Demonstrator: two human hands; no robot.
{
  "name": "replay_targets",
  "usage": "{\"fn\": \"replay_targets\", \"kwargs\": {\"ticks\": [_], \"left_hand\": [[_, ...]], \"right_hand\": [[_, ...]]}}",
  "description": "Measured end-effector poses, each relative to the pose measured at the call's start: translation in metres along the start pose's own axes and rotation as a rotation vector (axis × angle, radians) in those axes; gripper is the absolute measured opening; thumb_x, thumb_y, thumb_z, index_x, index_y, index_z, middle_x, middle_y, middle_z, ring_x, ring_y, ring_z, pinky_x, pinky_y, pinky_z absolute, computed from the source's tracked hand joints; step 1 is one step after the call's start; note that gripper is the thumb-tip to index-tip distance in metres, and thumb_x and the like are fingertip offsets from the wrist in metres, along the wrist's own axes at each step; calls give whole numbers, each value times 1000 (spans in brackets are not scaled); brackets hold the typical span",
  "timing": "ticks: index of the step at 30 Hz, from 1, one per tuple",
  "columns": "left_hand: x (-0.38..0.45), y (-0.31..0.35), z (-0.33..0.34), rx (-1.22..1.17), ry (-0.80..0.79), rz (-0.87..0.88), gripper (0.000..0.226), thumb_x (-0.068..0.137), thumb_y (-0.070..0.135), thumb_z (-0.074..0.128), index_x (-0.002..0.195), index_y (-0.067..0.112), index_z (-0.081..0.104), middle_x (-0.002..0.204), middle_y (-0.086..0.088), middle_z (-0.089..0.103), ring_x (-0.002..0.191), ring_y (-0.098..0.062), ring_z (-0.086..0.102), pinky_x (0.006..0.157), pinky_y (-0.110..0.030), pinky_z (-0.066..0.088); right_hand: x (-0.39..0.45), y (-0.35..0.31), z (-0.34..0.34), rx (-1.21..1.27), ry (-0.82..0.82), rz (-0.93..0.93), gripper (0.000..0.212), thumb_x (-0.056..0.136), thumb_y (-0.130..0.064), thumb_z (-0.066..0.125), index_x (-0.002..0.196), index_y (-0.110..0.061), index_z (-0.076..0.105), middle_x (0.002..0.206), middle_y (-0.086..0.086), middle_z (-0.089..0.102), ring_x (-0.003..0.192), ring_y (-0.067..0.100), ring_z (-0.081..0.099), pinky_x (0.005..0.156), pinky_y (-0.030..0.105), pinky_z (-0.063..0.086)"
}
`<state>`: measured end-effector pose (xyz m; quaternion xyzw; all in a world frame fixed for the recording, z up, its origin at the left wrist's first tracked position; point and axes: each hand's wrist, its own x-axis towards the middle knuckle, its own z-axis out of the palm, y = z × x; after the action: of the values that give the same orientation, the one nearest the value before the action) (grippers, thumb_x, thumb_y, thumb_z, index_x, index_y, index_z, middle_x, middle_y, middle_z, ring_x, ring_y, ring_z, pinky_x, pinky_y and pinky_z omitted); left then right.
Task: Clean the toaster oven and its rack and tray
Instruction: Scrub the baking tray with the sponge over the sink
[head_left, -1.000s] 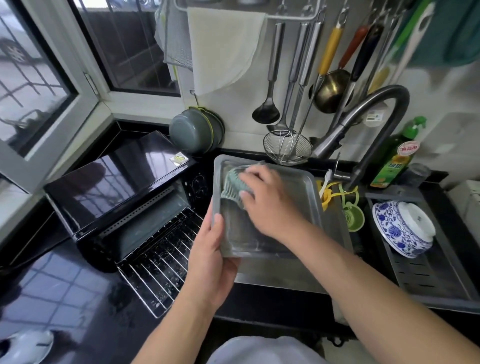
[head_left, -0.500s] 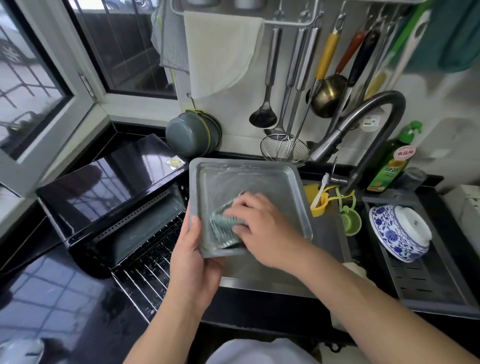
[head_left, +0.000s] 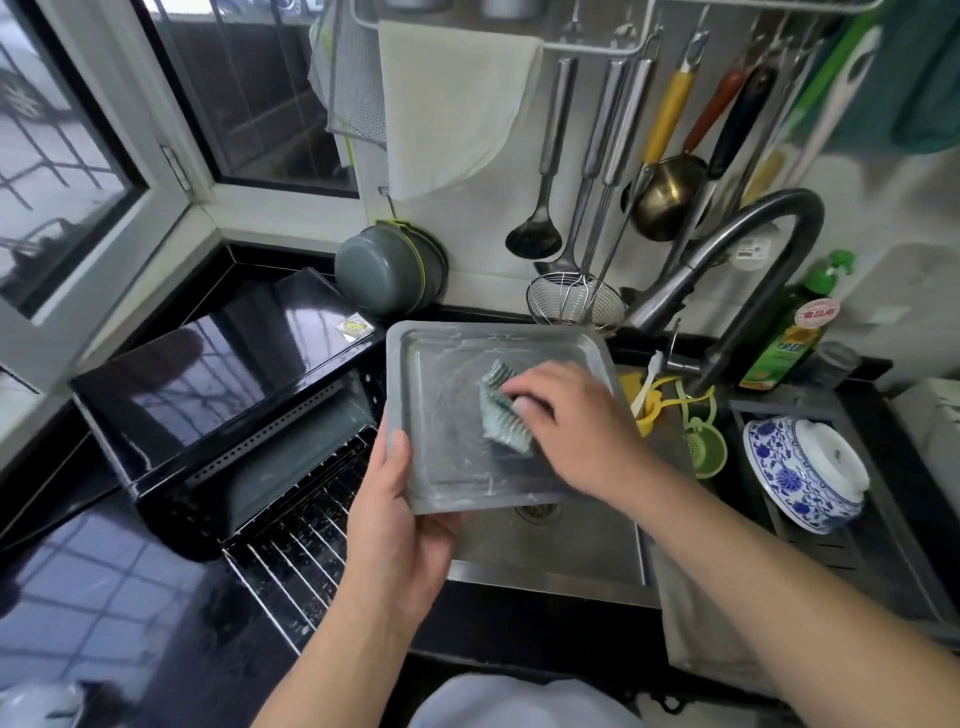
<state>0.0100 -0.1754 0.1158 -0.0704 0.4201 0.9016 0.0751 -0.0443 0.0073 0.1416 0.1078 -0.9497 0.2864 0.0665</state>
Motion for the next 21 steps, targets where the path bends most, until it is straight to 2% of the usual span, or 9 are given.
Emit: {"fn": "replay_targets", "kwargs": {"ticks": [2,3,7,9,12,14,16,18,21], "left_hand": [[2,1,-3,30,10,27,41,110,30,37,147,33,55,145,-7,62,138,-36,53,116,-67,34],[2,1,-3,29,4,28,42,109,29,37,147,35,54,145,-6,62,137,-35,54,116,-66,35],[-4,0,3,50,-56,-7,45,104,31,44,146,39,54,145,-1,62,134,-32,57,108,-56,44],[-3,0,2,51,-53,1,45,103,30,45,146,37,55,145,-4,62,132,-33,57,109,-57,43],[1,0,0,74,-35,23,44,105,27,44,146,36,55,145,-6,61,137,-37,53,114,-61,37],[2,-1,0,60,-42,-2,45,103,27,45,146,38,56,145,-2,62,136,-35,55,112,-58,41],[3,-1,-1,36,-40,-8,45,104,28,44,146,39,55,145,1,62,135,-30,57,113,-57,41],[5,1,-4,11,-21,1,43,107,28,40,148,37,54,147,0,60,138,-31,54,118,-60,35],[9,2,-8,-3,34,26,42,109,27,39,147,32,55,146,-7,61,139,-36,52,119,-66,31]], "right_hand": [[-15,-3,6,-102,-255,-88,48,98,-48,49,142,-28,48,139,-12,47,129,9,40,109,35,37],[-14,1,5,-164,-301,-111,54,97,-50,50,146,-29,42,143,-12,42,132,9,37,111,35,36],[13,23,-9,-243,-72,7,33,98,-22,56,131,-23,58,131,-6,55,123,19,49,102,39,43],[5,12,-7,-168,-108,-110,25,94,-14,58,116,-24,66,117,-8,60,113,15,52,98,34,43],[-8,-8,1,-87,-248,-251,36,89,-4,57,116,-28,64,113,-9,64,107,14,56,94,35,48],[17,8,-2,-161,-97,-79,51,90,-1,56,131,-33,56,122,-7,64,109,19,60,93,39,50],[31,19,-6,-304,0,-16,58,88,4,52,132,-33,55,119,-7,63,111,22,57,92,39,48],[19,14,-2,-242,-71,-114,60,84,11,49,122,-33,62,107,-9,61,102,18,55,87,39,48],[-9,-2,9,-51,-287,-297,58,83,15,48,114,-27,72,106,-8,64,101,12,54,90,27,43]]}}
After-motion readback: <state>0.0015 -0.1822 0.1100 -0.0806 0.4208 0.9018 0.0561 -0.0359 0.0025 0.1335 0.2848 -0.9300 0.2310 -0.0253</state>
